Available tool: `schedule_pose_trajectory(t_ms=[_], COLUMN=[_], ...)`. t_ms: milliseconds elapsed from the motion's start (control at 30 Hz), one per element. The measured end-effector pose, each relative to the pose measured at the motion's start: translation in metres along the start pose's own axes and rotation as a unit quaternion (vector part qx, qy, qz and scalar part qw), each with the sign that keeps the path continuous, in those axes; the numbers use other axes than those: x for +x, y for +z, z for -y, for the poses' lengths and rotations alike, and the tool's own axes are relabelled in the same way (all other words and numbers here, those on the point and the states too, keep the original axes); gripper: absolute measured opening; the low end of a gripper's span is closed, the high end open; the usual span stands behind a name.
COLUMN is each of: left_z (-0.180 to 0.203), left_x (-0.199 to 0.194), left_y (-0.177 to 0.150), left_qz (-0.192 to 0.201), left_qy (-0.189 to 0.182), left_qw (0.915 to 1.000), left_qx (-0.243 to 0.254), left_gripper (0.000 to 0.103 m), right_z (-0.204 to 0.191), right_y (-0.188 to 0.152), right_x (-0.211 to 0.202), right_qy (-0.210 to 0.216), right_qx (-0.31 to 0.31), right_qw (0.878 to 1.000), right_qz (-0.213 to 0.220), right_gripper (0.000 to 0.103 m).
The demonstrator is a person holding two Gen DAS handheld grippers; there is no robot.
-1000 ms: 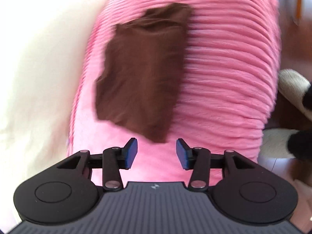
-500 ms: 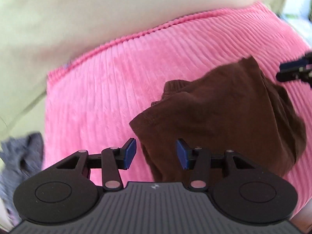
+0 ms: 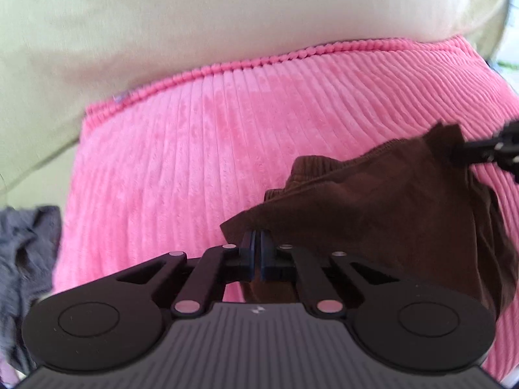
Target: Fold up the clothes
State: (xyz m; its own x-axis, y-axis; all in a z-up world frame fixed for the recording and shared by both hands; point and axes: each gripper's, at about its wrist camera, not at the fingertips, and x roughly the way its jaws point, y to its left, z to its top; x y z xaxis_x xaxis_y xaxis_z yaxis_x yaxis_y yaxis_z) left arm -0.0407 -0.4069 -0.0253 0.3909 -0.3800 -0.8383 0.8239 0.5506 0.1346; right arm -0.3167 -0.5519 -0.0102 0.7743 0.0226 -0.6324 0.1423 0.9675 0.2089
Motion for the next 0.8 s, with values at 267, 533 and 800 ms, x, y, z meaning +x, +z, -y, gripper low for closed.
schedule_pose_trajectory(t_ms=[267,533,800], left_z=[-0.005,0.005,0.005], left_x=[0.014,0.013,0.010], left_y=[-0.005,0.011,0.012], left_qz=[-0.025,0.001,-0.003], left_qy=[0.034,0.020,0.029], left_qw=[0.9991,0.9996,0.9993], left_qx=[0.008,0.020,0.023], left_gripper=[0.000,0.002,0.006], right_z=[-0.007,-0.008,0.027], right_y=[-0.002,0.018,-0.002], right_x=[0.016,-0.029,0.030], right_qy=[-0.073,-0.111,-0.156], right_qx=[-0.085,-0.011,0.080], right_qw=[0.993,0.994,0.981], right_qz=[-0.037,0.010,-0.080], right_gripper=[0.001,0.000,0.022])
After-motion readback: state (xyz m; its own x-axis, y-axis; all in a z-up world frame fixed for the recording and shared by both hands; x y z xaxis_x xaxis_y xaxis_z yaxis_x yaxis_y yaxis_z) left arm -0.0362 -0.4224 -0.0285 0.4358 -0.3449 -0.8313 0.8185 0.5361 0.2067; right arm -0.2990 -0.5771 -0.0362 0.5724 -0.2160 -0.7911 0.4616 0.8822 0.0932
